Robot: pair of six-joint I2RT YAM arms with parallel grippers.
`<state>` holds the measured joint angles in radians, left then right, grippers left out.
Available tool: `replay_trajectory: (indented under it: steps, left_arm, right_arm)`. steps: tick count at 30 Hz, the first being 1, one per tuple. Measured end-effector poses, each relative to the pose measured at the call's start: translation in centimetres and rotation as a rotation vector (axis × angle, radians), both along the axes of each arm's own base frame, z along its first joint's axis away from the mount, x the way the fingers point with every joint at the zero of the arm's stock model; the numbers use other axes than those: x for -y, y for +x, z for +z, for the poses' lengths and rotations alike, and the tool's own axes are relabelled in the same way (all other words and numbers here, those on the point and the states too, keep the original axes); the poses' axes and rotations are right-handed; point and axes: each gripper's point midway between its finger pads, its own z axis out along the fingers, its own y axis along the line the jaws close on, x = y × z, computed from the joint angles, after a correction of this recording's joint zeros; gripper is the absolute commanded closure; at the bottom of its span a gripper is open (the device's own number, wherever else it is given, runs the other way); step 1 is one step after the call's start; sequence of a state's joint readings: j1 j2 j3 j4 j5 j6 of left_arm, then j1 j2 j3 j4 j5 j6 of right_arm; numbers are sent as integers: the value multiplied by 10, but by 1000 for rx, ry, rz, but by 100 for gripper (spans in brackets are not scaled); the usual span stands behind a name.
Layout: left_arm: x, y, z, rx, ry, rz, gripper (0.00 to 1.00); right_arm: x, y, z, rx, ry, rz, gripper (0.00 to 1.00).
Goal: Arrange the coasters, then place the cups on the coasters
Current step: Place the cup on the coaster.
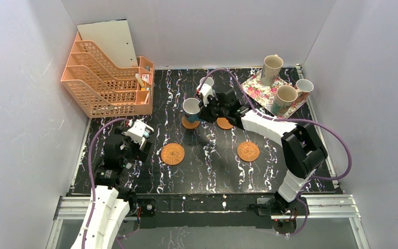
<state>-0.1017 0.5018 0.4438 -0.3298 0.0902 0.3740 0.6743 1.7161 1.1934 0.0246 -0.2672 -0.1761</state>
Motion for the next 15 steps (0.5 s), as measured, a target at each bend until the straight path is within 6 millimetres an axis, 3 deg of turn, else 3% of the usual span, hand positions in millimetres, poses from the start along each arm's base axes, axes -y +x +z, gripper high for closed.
replay_trajectory:
  steps: [15]
  left_arm:
    - [-1,0,2,8,-4,2,2]
  right_arm:
    - [2,9,-3,39,-7,-72,99]
